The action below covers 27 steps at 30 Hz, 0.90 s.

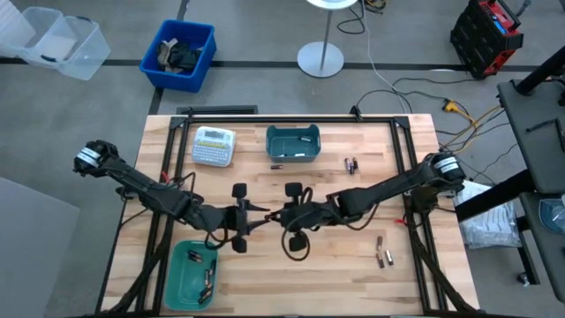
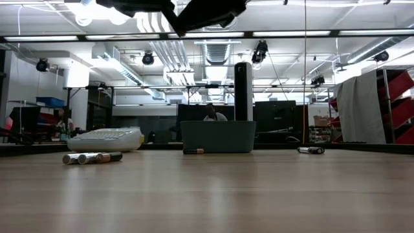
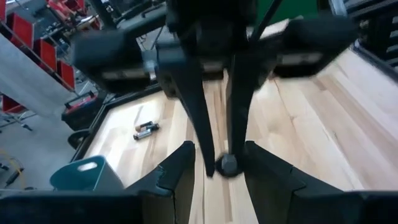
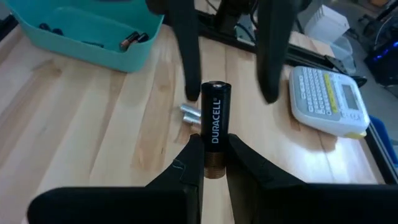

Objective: Sort batteries
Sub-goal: Put the brown battery into the green bin

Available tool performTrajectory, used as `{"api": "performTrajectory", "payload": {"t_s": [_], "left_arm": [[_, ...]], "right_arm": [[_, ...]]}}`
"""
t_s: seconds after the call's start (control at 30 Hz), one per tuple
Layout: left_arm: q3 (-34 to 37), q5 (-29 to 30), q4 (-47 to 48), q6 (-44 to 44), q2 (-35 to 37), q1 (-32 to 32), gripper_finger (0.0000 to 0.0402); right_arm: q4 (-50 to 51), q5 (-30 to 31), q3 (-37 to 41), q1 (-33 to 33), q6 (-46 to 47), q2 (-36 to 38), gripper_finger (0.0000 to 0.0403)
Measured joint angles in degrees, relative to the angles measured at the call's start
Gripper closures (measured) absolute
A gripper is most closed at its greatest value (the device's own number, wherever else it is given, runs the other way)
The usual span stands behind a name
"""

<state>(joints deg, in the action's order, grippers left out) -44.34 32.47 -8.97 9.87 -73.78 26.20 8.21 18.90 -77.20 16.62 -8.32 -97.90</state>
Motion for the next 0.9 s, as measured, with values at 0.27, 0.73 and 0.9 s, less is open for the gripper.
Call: {"api": "performTrajectory", "payload": {"t_s": [0.27, 0.73, 0.9], "left_arm": [[0.0, -0.07, 0.46, 1.2, -0.04, -0.11, 0.0285], [0.0, -0.52, -1.21, 1.23, -0.15, -0.17, 0.0285], [0.0, -0.68, -1.62, 1.22, -0.18, -0.17, 0.0285]], "right_arm": [[-0.22, -0.02, -0.12, -0.07, 0.64, 1.05, 0.0368], [-0.56, 0.02, -0.09, -0.15, 0.79, 1.05, 0.0368], [-0.77, 0.07, -0.09, -0.15, 0.8, 1.05, 0.0369]]}}
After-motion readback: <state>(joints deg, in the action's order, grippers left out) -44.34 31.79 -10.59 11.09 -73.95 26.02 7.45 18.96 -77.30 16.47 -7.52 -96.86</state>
